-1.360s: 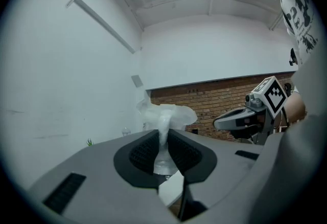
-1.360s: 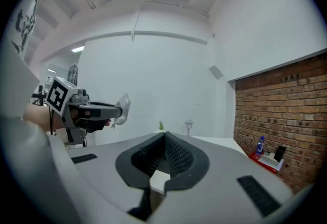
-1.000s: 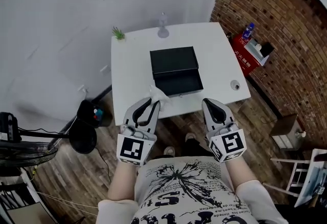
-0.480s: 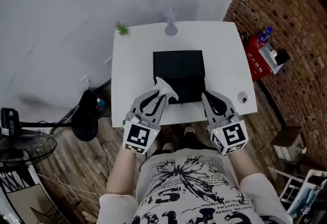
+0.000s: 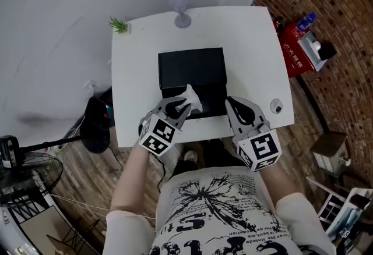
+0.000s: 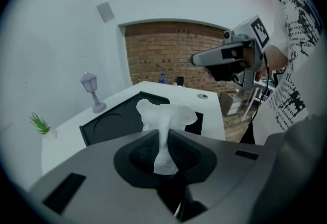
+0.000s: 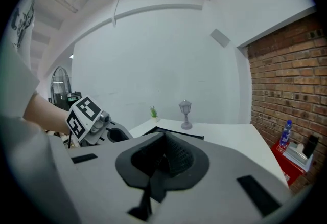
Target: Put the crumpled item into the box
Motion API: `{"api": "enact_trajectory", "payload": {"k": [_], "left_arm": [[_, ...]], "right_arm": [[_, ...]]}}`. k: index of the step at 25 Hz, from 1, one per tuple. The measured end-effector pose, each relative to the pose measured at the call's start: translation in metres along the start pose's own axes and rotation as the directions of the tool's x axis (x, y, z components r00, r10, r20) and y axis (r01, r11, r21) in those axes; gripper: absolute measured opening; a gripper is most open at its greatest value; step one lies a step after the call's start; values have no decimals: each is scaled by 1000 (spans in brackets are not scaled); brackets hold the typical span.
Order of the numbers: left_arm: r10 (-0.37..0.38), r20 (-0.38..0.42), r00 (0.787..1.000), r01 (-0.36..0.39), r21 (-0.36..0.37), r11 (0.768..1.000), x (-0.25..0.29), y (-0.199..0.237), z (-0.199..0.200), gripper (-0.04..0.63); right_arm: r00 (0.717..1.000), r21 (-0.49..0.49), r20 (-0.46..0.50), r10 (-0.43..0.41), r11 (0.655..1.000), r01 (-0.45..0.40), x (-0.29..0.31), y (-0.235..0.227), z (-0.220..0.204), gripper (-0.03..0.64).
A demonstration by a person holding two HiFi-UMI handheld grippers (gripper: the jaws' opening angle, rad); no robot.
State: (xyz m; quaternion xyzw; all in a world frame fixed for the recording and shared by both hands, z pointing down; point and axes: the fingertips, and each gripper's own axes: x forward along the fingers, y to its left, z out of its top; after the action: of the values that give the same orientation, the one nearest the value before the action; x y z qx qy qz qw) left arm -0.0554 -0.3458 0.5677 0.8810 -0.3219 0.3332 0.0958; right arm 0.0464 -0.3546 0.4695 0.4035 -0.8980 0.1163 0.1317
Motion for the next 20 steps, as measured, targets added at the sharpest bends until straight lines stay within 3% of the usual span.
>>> {"api": "enact_trajectory", "payload": {"k": [4,10,16,20], "left_arm": [[-43,-124,991,46,18,999,32,-1,-20,66],[-110,-272,956,124,34,992,64,-5,-41,66],[-119,-363,924,168,108,980,84,-14,-53,69],[-98,-389,916,163,139,977,89,-16,-58,77]], "right_arm": [[999,17,-38,6,1000,-5,6,-14,-16,15],[998,26,-70,8,1000,-6,14,-33,-32,15],[996,22,-86,7,1000,-5,15,-43,-39,15],[996,16,-94,5,1000,-3,13,-45,-40,15]]}}
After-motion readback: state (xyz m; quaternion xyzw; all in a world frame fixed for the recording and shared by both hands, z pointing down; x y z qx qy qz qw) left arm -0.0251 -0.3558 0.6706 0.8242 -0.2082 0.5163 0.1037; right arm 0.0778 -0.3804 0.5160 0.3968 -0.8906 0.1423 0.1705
